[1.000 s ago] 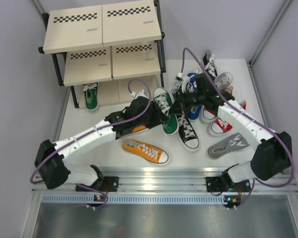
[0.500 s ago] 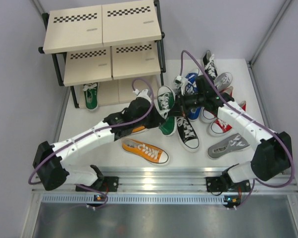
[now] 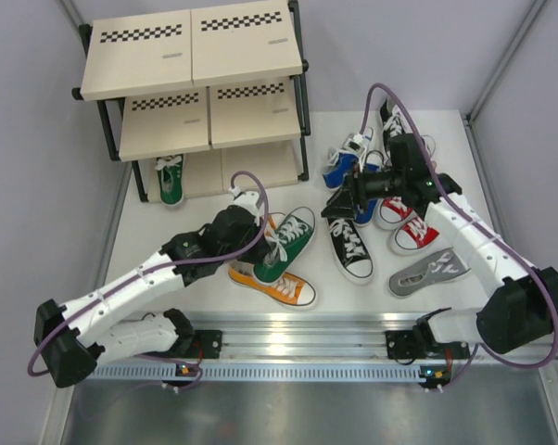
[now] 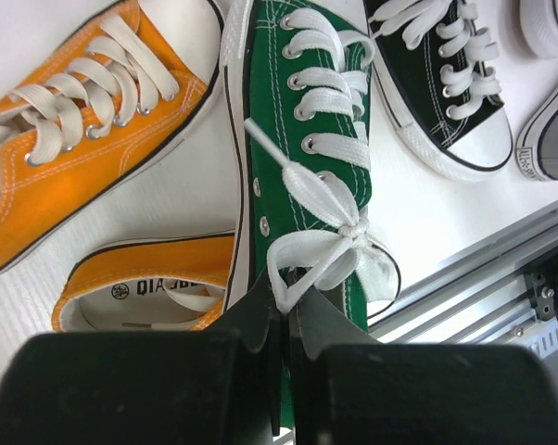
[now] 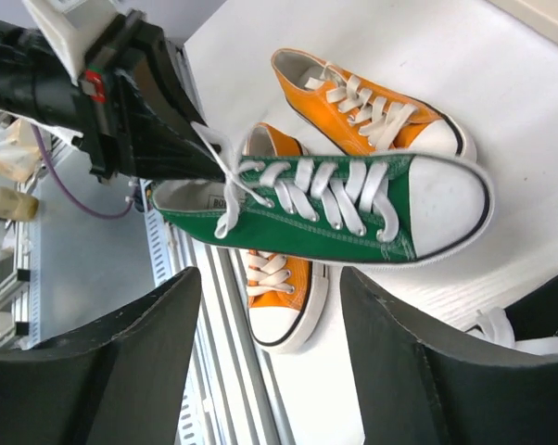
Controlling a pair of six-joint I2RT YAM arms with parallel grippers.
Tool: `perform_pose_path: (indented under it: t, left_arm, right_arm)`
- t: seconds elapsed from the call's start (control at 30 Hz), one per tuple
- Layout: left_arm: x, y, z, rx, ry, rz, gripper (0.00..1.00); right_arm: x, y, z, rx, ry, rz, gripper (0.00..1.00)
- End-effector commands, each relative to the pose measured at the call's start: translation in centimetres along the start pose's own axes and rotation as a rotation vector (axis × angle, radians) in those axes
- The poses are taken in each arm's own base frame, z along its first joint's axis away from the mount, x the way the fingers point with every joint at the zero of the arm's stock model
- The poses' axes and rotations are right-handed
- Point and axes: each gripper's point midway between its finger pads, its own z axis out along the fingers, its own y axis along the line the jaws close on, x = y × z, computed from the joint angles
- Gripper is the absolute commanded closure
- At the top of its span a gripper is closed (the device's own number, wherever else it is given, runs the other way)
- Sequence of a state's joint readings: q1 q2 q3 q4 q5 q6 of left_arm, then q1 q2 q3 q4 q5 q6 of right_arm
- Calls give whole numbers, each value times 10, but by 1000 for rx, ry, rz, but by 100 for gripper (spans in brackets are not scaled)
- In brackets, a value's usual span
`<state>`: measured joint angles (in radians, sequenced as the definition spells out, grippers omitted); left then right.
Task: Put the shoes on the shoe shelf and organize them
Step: Pick up the shoe at the center of the board.
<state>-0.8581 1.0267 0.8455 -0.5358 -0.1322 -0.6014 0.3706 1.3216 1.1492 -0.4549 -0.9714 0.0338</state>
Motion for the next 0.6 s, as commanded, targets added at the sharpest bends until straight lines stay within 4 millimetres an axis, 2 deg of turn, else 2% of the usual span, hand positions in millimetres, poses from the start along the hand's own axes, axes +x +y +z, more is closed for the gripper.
perform_pose_path:
  t: [0.0,0.2,0.43,0.57]
  left_arm:
    - [-49,-23,-21,91,-188,2,100]
    - [-61,-30,-39,137,-238,-12,100]
    - [-77,-39,-66,199,-311,-13,100]
    - [-84,-47,-74,235,-327,-13,100]
  right_arm:
    - [2,1,-3,1,-33,51,36]
    - [13,-18,7,39,-67,120,21]
    - [-5,-38,9,85,-155,210,17]
    - [-13,-46,14,100,-185,296,9]
